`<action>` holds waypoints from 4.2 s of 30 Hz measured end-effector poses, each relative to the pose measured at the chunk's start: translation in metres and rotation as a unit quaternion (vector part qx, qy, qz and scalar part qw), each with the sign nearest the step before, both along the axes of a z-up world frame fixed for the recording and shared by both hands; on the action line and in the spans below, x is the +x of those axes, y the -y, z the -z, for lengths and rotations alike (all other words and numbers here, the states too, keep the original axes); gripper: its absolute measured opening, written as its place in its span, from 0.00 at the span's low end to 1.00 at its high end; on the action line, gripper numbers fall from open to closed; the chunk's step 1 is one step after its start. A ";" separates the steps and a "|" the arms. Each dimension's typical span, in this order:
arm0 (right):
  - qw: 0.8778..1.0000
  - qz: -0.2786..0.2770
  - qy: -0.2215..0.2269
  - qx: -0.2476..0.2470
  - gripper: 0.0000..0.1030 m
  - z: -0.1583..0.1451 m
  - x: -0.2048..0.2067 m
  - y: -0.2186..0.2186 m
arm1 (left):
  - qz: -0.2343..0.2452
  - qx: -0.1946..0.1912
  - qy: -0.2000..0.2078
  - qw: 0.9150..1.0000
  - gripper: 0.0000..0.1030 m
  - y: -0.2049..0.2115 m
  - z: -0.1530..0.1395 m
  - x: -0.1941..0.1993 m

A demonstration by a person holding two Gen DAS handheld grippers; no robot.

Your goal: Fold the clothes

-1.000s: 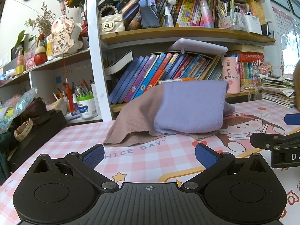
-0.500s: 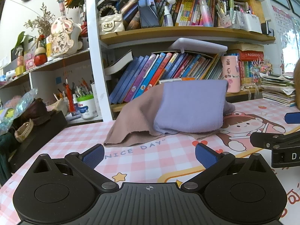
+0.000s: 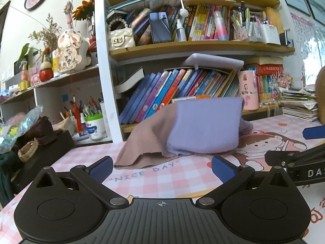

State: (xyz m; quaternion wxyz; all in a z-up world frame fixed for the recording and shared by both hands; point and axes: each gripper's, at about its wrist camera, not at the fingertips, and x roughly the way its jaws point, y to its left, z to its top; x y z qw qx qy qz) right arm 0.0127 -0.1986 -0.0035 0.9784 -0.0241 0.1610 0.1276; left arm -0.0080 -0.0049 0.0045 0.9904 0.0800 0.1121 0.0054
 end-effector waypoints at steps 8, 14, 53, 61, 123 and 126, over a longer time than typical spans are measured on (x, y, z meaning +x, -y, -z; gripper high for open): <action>0.988 -0.030 -0.075 0.135 1.00 0.000 0.034 0.045 | 0.072 0.006 0.024 0.997 1.00 0.010 -0.001 0.009; 0.951 0.026 -0.131 0.278 1.00 -0.006 0.097 0.090 | 0.105 0.068 -0.005 0.992 1.00 0.063 -0.001 0.053; 0.757 -0.088 -0.219 0.609 0.13 0.034 0.149 0.130 | 0.215 -0.123 -0.027 0.968 0.04 0.014 -0.049 -0.019; 0.814 -0.185 -0.022 0.549 0.11 -0.113 0.094 0.159 | 0.416 -0.189 0.036 0.889 0.04 0.027 -0.103 -0.050; 0.982 -0.106 -0.153 0.014 0.31 0.016 0.125 0.084 | 0.213 0.203 -0.122 0.948 0.15 0.166 0.015 0.160; 0.982 -0.109 -0.153 0.015 0.35 0.016 0.125 0.085 | 0.206 0.191 -0.108 0.954 0.06 0.159 0.009 0.165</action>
